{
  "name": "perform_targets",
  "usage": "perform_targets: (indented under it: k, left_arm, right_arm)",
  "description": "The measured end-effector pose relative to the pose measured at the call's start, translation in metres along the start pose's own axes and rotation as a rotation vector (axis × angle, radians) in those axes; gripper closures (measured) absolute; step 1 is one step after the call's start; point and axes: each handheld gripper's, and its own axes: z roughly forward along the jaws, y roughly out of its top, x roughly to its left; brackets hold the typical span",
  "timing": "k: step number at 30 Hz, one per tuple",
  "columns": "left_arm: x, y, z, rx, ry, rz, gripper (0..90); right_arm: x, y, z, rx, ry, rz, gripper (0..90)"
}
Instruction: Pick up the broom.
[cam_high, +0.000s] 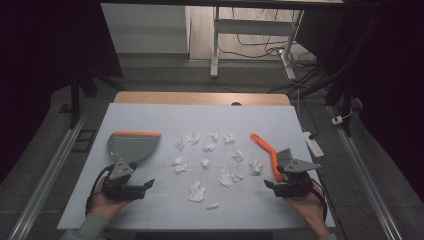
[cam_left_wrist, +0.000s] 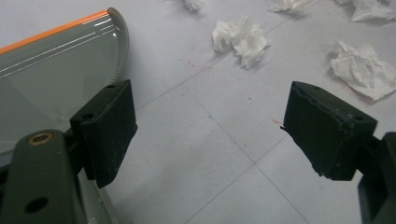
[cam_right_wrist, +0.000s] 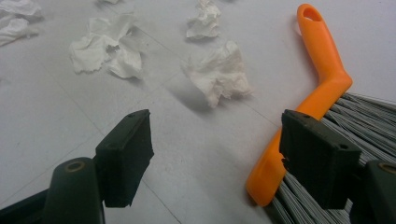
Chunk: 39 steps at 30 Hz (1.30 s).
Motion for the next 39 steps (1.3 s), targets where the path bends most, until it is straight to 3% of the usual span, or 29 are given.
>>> perform_targets:
  k: [16,22,26,32,39]
  left_arm:
    - [-0.001,0.0,-0.001,-0.005,0.004,0.007,18.2]
    - [-0.002,0.001,-0.002,-0.01,0.005,0.009,18.2]
    - [-0.003,0.002,-0.002,-0.006,0.003,0.014,18.2]
    - [-0.003,0.002,-0.002,-0.009,0.003,0.017,18.2]
    - [-0.003,0.002,-0.001,-0.005,0.001,0.016,18.2]
  right_arm:
    - [0.001,0.001,0.001,0.018,-0.004,-0.01,24.5]
    - [0.002,0.016,0.0,0.061,-0.024,0.01,26.6]
    - [-0.006,0.03,0.001,0.125,-0.046,0.035,27.2]
    - [-0.023,0.049,0.002,0.171,-0.047,0.103,27.6]
    - [-0.034,0.064,0.001,0.224,-0.091,0.113,28.3]
